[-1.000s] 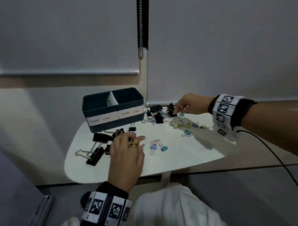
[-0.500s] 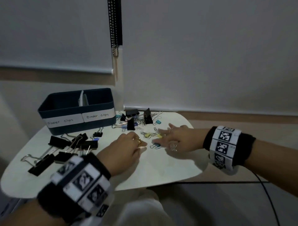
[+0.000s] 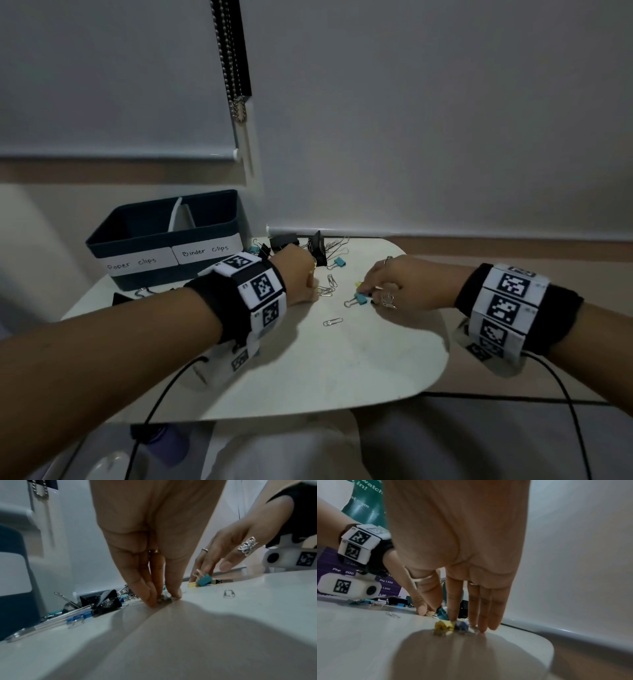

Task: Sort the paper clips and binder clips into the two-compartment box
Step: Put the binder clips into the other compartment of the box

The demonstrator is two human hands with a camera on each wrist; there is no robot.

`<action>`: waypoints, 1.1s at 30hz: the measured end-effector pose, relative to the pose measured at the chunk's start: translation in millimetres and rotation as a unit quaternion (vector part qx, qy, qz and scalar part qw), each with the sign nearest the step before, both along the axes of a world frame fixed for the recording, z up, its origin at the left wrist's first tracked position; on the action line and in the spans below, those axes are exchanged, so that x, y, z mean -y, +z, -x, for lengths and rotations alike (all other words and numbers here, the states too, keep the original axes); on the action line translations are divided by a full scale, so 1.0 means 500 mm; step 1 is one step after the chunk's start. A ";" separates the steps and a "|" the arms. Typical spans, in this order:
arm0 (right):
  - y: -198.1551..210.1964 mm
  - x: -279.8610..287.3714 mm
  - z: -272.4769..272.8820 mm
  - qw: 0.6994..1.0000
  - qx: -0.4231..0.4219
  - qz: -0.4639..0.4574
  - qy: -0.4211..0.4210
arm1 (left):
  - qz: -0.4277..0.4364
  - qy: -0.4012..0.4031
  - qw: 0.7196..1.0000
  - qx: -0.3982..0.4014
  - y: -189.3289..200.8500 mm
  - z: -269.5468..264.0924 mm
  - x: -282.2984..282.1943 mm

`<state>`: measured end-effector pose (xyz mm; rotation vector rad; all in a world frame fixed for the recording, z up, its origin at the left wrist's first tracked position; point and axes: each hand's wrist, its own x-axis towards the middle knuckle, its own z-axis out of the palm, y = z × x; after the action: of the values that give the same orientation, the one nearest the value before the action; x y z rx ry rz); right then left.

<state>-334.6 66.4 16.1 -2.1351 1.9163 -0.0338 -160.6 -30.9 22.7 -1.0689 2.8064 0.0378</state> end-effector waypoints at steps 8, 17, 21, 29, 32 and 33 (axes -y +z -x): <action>0.024 0.015 0.004 0.999 -0.010 0.047 -0.022 | -0.046 0.016 0.999 -0.014 -0.002 0.004 0.015; 0.041 0.079 -0.077 0.997 -0.041 -0.005 0.067 | -0.048 0.006 0.996 -0.074 0.012 -0.104 0.014; 0.027 0.103 -0.111 0.984 -0.140 -0.066 0.086 | -0.042 0.026 0.996 -0.068 0.010 -0.152 0.023; 0.013 0.064 -0.130 0.983 -0.094 -0.070 0.144 | -0.099 0.034 0.985 -0.138 -0.009 -0.177 0.033; 0.016 0.062 -0.123 0.990 -0.059 -0.032 0.126 | -0.121 0.015 0.979 -0.166 -0.010 -0.165 0.022; 0.014 0.065 -0.120 0.991 -0.052 -0.023 0.117 | -0.121 0.011 0.978 -0.170 -0.011 -0.158 0.019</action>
<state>-274.4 33.8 23.2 -2.3576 1.6870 0.1683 -81.8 -40.5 17.3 -1.1238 2.9760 0.6018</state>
